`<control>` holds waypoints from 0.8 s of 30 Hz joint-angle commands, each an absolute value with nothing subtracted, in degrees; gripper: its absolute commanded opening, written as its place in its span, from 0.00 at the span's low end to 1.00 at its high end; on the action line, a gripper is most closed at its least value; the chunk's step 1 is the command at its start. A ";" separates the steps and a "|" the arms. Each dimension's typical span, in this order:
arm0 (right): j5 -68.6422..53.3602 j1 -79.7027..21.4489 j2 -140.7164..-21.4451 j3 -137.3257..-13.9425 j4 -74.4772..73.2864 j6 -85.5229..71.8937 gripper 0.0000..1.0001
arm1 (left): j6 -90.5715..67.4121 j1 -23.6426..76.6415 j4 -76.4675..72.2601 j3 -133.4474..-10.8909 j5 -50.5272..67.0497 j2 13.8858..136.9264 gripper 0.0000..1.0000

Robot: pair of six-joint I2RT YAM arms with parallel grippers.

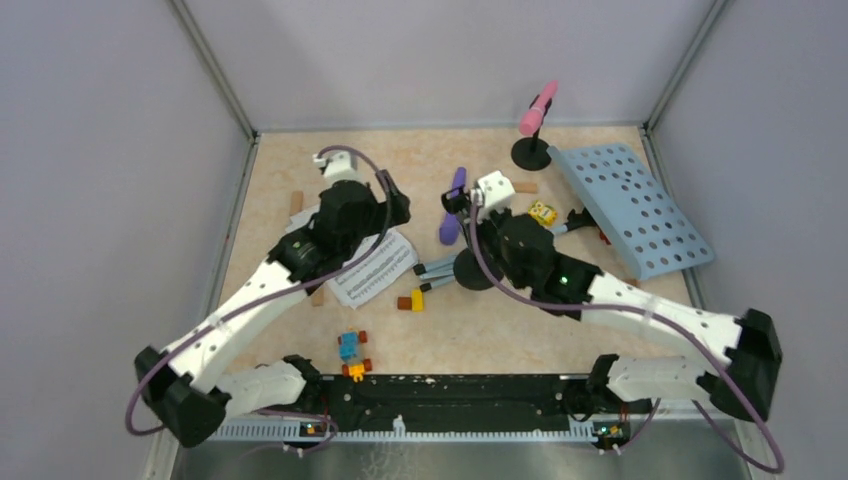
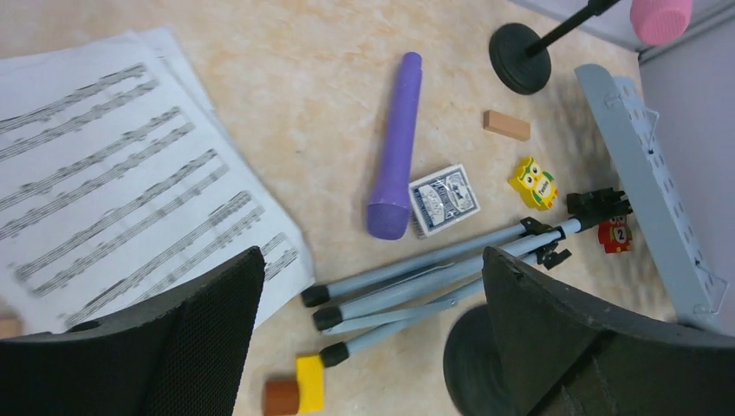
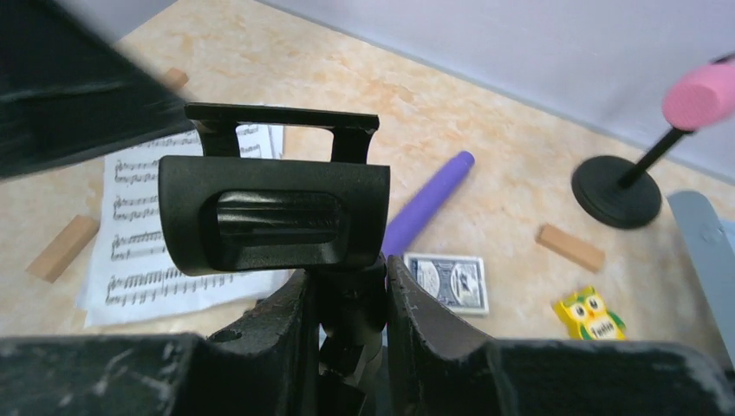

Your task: Pack up the instrument practice props

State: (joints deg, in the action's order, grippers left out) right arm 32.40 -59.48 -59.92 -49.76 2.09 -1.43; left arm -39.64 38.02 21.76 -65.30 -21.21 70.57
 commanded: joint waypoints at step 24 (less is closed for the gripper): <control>3.29 -41.57 -146.27 -128.86 40.10 -3.16 0.00 | -50.19 37.71 42.00 -43.48 -20.82 32.34 0.99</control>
State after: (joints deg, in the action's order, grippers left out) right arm 7.97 -42.59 -141.34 -116.66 29.65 -0.23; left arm -49.52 37.78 41.74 -43.94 -21.89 32.14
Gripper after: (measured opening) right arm 0.250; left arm 0.987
